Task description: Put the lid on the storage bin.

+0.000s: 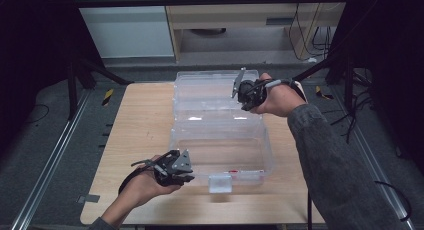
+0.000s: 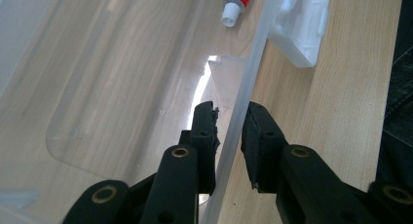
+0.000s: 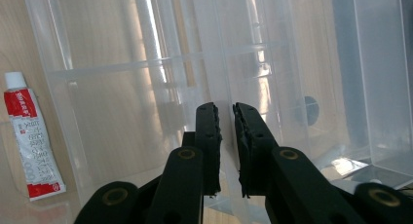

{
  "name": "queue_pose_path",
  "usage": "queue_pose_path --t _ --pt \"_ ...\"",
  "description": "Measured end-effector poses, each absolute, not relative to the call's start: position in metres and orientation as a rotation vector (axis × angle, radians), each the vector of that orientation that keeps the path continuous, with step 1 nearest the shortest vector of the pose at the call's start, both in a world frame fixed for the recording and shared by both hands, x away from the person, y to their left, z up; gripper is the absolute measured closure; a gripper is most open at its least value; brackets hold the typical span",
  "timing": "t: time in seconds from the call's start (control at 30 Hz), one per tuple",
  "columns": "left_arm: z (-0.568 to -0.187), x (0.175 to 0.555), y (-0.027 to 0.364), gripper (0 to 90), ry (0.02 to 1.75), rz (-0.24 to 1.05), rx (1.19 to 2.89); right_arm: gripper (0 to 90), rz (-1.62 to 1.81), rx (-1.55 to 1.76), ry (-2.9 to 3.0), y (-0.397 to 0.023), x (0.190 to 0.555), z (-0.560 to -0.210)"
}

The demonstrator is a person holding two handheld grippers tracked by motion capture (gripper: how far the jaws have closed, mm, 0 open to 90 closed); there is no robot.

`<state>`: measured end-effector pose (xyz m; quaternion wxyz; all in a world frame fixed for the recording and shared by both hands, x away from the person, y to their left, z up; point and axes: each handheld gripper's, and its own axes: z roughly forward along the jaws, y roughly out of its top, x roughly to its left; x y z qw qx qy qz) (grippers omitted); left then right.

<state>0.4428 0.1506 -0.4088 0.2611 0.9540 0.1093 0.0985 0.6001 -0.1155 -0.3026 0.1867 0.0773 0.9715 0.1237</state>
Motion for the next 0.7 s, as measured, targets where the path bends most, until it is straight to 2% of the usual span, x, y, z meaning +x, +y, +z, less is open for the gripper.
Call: queue_pose_path --t 0.7 --pt "-0.41 0.462 0.148 77.9 0.279 0.268 2.573 84.4 0.312 0.147 2.745 -0.109 0.612 -0.299"
